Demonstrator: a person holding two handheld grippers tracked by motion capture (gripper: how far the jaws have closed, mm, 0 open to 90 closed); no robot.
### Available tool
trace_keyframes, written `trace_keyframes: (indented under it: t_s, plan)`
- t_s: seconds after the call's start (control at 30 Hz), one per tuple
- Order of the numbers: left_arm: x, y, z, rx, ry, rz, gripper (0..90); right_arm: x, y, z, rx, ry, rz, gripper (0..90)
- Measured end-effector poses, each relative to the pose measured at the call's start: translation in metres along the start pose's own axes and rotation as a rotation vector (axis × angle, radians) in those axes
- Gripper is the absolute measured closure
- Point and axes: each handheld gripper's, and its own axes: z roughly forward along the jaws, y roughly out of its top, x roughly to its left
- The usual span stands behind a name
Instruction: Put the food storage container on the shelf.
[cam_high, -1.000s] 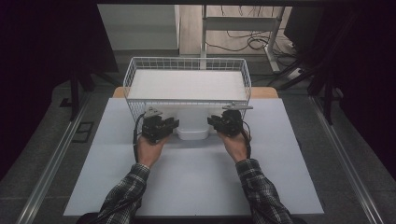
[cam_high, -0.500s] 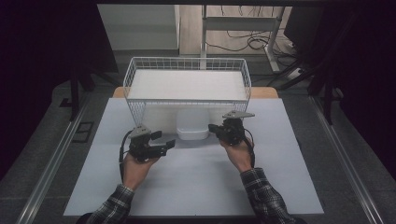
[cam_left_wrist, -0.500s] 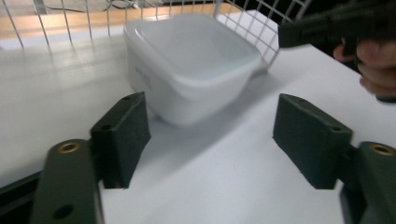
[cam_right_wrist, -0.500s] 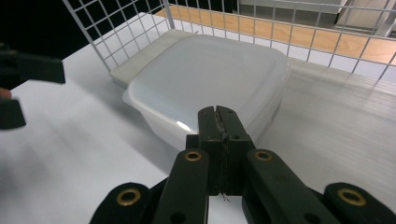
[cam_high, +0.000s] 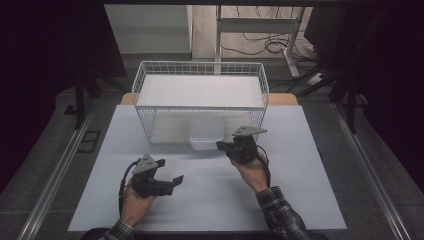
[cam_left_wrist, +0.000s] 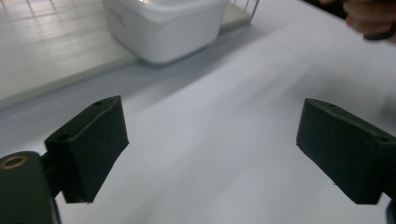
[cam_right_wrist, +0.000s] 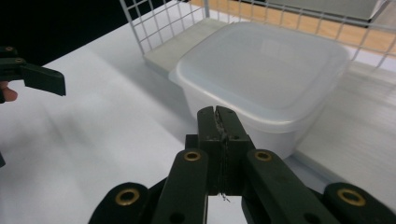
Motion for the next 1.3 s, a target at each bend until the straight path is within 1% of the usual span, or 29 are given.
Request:
trace_keyframes:
  t_s: [0.03,0.07,0.1,0.13,0.17,0.2,0.27,0.3,0.33,0.37,0.4,0.43,0.47,0.5,0.6,0.67,0.7,0.83,0.9,1.0,1.13,1.3]
  plan:
    - [0.0,0.0,0.0,0.0,0.0,0.0,6.7,0.0,0.0,0.0,0.0,0.0,0.0,88.8]
    - [0.0,-0.004,-0.003,-0.004,0.001,0.004,6.1,0.002,-0.003,0.005,0.014,0.005,-0.007,88.7]
    - [0.0,-0.007,-0.005,-0.015,0.004,0.009,6.1,0.002,-0.003,0.005,0.014,0.005,-0.007,88.7]
    - [0.0,-0.01,-0.008,-0.022,0.004,0.005,5.5,0.003,-0.004,0.008,0.025,0.007,-0.01,88.7]
    - [0.0,-0.013,-0.011,-0.031,0.005,-0.003,4.7,0.004,-0.009,0.014,0.047,0.009,-0.005,88.7]
    - [0.001,-0.015,-0.012,-0.041,0.005,-0.013,4.7,0.004,-0.009,0.014,0.047,0.009,-0.005,88.7]
    - [0.003,-0.018,-0.013,-0.049,0.006,-0.026,4.4,0.005,-0.014,0.022,0.068,0.014,-0.006,88.7]
    - [0.005,-0.019,-0.012,-0.05,0.013,-0.025,4.2,0.006,-0.017,0.029,0.092,0.011,-0.012,88.7]
    - [0.005,-0.019,-0.011,-0.05,0.013,-0.024,4.0,0.007,-0.018,0.033,0.099,0.009,-0.01,88.7]
    - [0.005,-0.02,-0.011,-0.05,0.014,-0.02,3.9,0.007,-0.017,0.037,0.102,0.006,-0.022,88.7]
    - [0.005,-0.02,-0.011,-0.05,0.014,-0.02,3.8,0.007,-0.017,0.037,0.102,0.006,-0.022,88.7]
    - [0.005,-0.02,-0.01,-0.048,0.016,-0.014,3.8,0.007,-0.015,0.042,0.11,-0.006,-0.024,88.7]
    - [0.004,-0.02,-0.01,-0.047,0.018,-0.009,3.8,0.007,-0.015,0.042,0.11,-0.006,-0.024,88.7]
    - [0.003,-0.021,-0.009,-0.041,0.027,0.006,3.8,0.006,-0.012,0.047,0.113,-0.02,-0.028,88.8]
    - [0.002,-0.021,-0.007,-0.032,0.029,0.016,4.2,0.003,-0.009,0.051,0.112,-0.036,-0.036,88.8]
    - [0.001,-0.021,-0.005,-0.027,0.023,0.02,4.5,0.001,-0.007,0.055,0.107,-0.049,-0.031,88.9]
    - [0.001,-0.021,-0.004,-0.022,0.021,0.025,4.6,0.0,-0.006,0.056,0.103,-0.046,-0.032,88.9]
    - [-0.001,-0.021,-0.002,-0.013,0.016,0.037,4.5,0.0,-0.001,0.063,0.102,-0.062,-0.047,88.9]
    - [-0.001,-0.021,-0.002,-0.015,0.017,0.036,4.6,-0.001,0.0,0.064,0.101,-0.067,-0.052,88.9]
    - [0.0,-0.021,-0.002,-0.017,0.017,0.031,4.6,-0.006,0.006,0.069,0.105,-0.084,-0.049,88.9]
    - [0.0,-0.021,-0.001,-0.017,0.015,0.024,4.6,-0.009,0.01,0.073,0.11,-0.092,-0.049,88.9]
    - [0.0,-0.021,-0.001,-0.014,0.015,0.026,4.7,-0.012,0.012,0.077,0.114,-0.104,-0.05,88.9]
